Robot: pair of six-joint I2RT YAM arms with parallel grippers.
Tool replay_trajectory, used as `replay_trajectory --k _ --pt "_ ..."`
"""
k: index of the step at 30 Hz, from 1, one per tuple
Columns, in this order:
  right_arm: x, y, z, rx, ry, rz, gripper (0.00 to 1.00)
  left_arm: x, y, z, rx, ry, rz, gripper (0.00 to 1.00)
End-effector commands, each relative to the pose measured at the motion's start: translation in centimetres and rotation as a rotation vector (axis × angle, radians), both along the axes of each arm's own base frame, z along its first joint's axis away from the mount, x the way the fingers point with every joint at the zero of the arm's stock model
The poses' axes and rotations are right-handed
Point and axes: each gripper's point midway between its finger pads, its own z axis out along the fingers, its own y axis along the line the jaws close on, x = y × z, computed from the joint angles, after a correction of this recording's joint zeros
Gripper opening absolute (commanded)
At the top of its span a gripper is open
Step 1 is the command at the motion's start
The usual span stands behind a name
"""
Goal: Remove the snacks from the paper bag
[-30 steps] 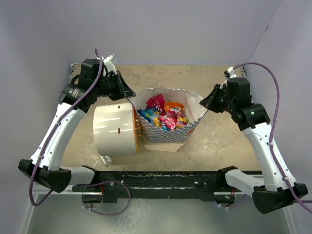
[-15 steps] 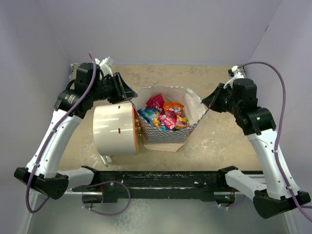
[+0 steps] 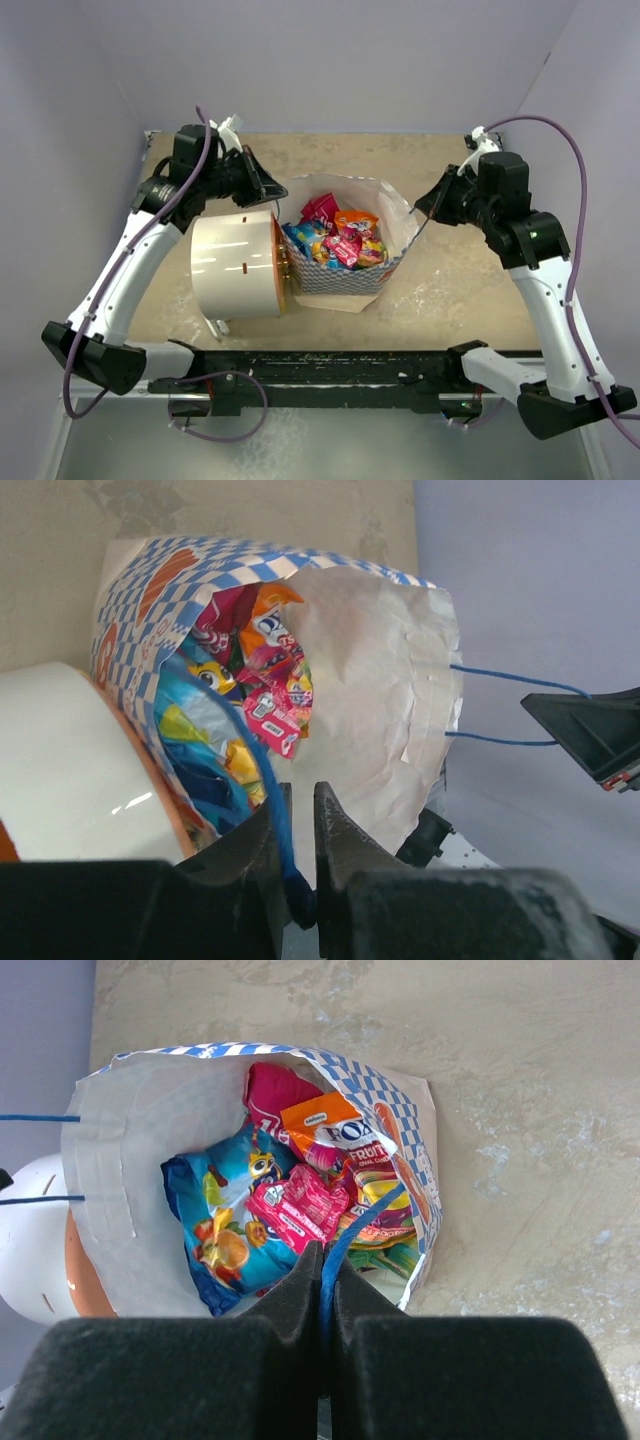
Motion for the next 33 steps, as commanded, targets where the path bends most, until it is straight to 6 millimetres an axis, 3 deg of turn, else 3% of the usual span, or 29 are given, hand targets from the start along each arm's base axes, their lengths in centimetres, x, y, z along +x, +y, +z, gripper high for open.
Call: replay_trajectory --k 1,9,17,22,26,28,33 --pt "0.6 0.0 4.9 0.003 -0.162 0.018 0.00 1.9 -1.3 3.7 -0.090 -0.104 -0.025 0.00" --pt "0.3 0.8 4.6 0.001 -0.162 0.084 0.00 2.0 -1.0 4.7 -0.091 -0.134 0.000 0.00" --pt "-1.9 5.8 4.4 0.059 -0.190 0.463 0.00 -0.2 2.0 4.8 -0.009 -0.151 0.098 0.00" --pt "-3.3 8.4 4.4 0.157 -0.179 0.604 0.00 -1.5 5.1 5.3 0.074 -0.162 0.216 0.00" --pt "-3.5 8.1 4.6 0.141 -0.182 0.598 0.00 -1.9 6.9 6.5 0.110 -0.197 0.288 0.00" --pt "-3.7 7.6 4.8 0.126 -0.181 0.569 0.00 -1.9 6.8 7.1 0.102 -0.212 0.282 0.00" --pt "-3.5 4.1 4.6 0.044 -0.170 0.333 0.00 -0.6 3.4 8.5 -0.005 -0.254 0.145 0.00"
